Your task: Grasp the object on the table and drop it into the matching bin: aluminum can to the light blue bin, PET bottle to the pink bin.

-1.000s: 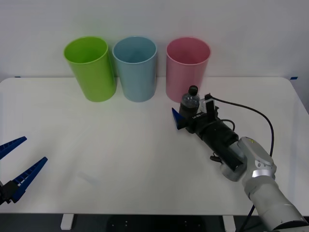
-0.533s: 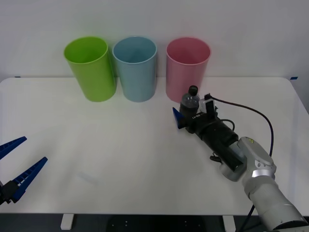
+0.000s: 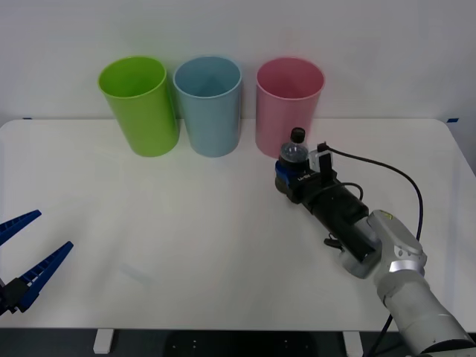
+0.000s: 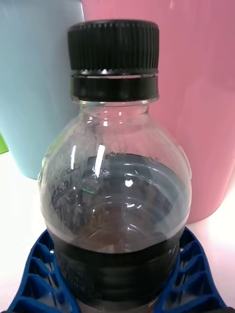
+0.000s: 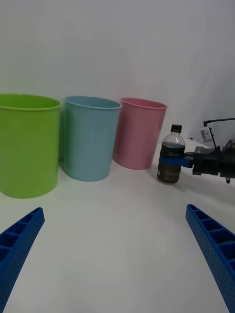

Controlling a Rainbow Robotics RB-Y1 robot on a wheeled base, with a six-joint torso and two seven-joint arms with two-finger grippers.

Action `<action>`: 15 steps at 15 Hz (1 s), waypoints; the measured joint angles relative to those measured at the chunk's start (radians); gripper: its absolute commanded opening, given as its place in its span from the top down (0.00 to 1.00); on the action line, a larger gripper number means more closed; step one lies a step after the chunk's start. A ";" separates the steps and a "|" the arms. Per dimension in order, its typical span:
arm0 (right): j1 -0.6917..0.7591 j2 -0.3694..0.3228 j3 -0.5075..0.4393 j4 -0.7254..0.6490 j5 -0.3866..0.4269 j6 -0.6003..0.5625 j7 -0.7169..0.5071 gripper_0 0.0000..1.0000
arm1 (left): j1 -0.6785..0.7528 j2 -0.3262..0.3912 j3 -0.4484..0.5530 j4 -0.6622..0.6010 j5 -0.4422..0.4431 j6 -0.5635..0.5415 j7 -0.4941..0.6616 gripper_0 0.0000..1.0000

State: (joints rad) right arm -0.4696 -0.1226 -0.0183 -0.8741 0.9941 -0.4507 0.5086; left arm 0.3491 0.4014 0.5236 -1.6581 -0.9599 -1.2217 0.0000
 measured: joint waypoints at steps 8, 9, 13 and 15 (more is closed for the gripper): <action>0.049 -0.008 0.010 -0.095 0.003 -0.018 -0.029 1.00 | 0.000 0.000 0.000 0.000 0.000 0.000 0.000 0.00; 0.075 -0.017 0.024 -0.150 0.016 -0.017 -0.074 1.00 | 0.000 0.000 0.000 0.000 0.000 0.000 0.000 0.00; 0.167 -0.070 0.092 -0.374 0.068 -0.002 -0.286 1.00 | 0.000 0.000 0.000 0.000 0.000 0.000 0.000 0.00; 0.188 -0.090 0.104 -0.458 0.082 0.000 -0.371 1.00 | 0.000 0.000 0.000 0.000 0.000 0.000 0.000 0.00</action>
State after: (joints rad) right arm -0.2811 -0.2125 0.0857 -1.3326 1.0760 -0.4509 0.1378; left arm 0.3491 0.4014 0.5236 -1.6581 -0.9599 -1.2217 0.0000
